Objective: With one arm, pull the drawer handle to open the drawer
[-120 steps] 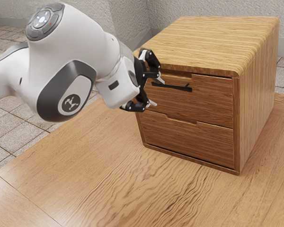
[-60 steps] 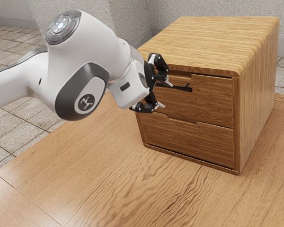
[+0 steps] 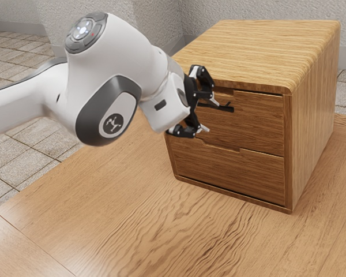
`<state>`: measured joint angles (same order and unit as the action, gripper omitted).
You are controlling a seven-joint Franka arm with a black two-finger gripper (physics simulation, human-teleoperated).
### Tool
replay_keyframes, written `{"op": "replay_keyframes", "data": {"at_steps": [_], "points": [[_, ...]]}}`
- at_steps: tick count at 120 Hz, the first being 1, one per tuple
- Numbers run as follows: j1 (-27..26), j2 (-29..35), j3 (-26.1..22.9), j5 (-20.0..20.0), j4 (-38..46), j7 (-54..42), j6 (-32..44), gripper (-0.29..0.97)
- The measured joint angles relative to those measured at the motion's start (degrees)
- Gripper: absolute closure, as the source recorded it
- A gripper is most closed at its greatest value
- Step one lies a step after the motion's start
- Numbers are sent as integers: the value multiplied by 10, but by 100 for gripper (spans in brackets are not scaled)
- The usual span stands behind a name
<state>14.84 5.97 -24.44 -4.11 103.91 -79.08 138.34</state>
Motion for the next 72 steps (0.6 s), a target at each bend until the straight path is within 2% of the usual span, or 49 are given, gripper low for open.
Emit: {"op": "replay_keyframes", "data": {"at_steps": [43, 60, 72], "points": [[-1, -27, 0, -5, -14, -1, 2, 31], [0, -22, 1, -5, -13, -1, 1, 37], [3, -18, 4, -5, -12, -1, 1, 36]]}}
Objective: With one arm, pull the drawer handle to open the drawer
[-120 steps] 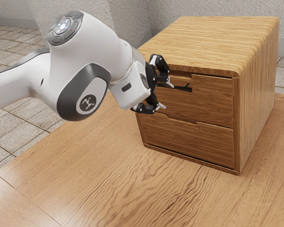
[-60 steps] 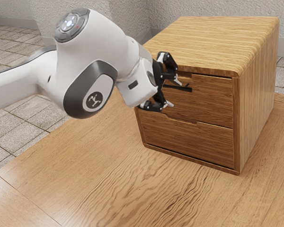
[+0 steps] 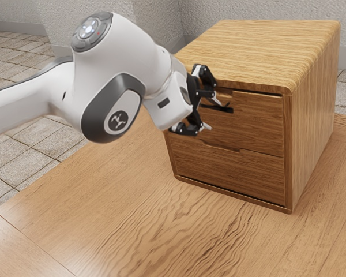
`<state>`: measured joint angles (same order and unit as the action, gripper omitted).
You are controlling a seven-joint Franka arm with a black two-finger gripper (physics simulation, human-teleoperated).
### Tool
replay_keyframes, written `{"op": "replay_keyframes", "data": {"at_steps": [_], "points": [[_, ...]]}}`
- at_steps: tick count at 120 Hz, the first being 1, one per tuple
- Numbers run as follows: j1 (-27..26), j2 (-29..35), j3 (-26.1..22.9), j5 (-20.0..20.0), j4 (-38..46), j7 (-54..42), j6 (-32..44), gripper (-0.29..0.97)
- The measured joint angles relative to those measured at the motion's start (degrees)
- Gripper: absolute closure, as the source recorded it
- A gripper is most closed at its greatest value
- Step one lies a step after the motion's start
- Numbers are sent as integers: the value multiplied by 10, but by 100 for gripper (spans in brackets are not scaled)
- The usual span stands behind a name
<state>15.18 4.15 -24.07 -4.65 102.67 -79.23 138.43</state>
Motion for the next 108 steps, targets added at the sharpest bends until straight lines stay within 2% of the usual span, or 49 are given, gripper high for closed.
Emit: {"op": "replay_keyframes", "data": {"at_steps": [54, 108], "points": [[0, 2, 9, 0, 1, -1, -1, 36], [1, 5, 9, 0, 4, -1, -1, 52]]}}
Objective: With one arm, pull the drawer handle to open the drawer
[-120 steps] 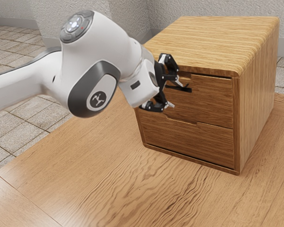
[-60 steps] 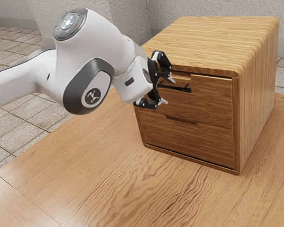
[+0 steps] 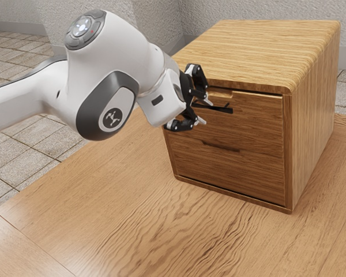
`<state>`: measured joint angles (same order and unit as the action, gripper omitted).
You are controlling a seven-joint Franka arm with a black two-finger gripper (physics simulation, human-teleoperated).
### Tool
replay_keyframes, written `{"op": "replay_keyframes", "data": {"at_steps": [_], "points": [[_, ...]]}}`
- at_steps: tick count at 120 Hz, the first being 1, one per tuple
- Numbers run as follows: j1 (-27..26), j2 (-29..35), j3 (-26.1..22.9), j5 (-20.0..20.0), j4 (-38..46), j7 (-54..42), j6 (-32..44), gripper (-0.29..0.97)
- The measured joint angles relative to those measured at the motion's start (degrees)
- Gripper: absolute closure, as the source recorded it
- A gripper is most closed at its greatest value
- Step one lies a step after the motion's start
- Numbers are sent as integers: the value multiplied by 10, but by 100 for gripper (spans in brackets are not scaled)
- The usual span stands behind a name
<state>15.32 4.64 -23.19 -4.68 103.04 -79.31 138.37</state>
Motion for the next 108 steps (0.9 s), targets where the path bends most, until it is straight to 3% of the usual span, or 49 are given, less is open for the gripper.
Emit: {"op": "replay_keyframes", "data": {"at_steps": [108], "points": [[-4, 10, -2, 1, 11, 0, -1, 63]]}}
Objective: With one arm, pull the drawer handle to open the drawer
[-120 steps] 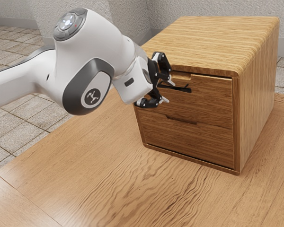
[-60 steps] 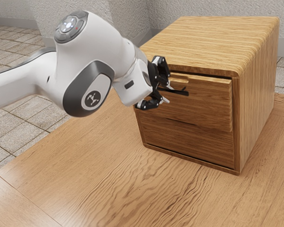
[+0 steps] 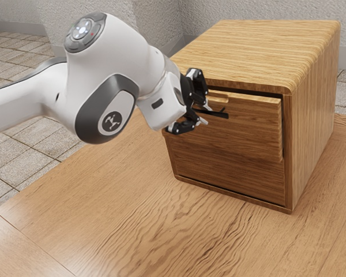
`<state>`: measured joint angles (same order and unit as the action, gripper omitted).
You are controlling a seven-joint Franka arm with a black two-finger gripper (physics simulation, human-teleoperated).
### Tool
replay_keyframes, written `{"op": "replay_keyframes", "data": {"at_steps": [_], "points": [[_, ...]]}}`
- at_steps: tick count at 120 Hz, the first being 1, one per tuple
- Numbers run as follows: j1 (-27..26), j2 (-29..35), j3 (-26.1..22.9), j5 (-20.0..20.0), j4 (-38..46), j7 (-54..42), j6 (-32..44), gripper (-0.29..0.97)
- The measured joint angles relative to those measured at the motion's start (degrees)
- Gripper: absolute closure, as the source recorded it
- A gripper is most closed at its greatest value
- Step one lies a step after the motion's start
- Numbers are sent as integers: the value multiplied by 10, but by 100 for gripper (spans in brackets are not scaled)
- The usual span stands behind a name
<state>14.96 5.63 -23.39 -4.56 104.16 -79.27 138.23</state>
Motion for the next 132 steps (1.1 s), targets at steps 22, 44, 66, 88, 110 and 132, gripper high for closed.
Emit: {"op": "replay_keyframes", "data": {"at_steps": [22, 44, 66, 88, 110, 132], "points": [[-1, 3, 0, 0, 2, 0, 0, 65], [-2, 14, 1, -1, 15, 1, 0, 66], [1, 27, 1, 0, 28, 1, -2, 66], [1, 56, 1, 0, 45, 2, -2, 67], [1, 58, 1, 0, 49, 3, -1, 66], [0, 60, 1, 0, 58, 5, 0, 66]]}}
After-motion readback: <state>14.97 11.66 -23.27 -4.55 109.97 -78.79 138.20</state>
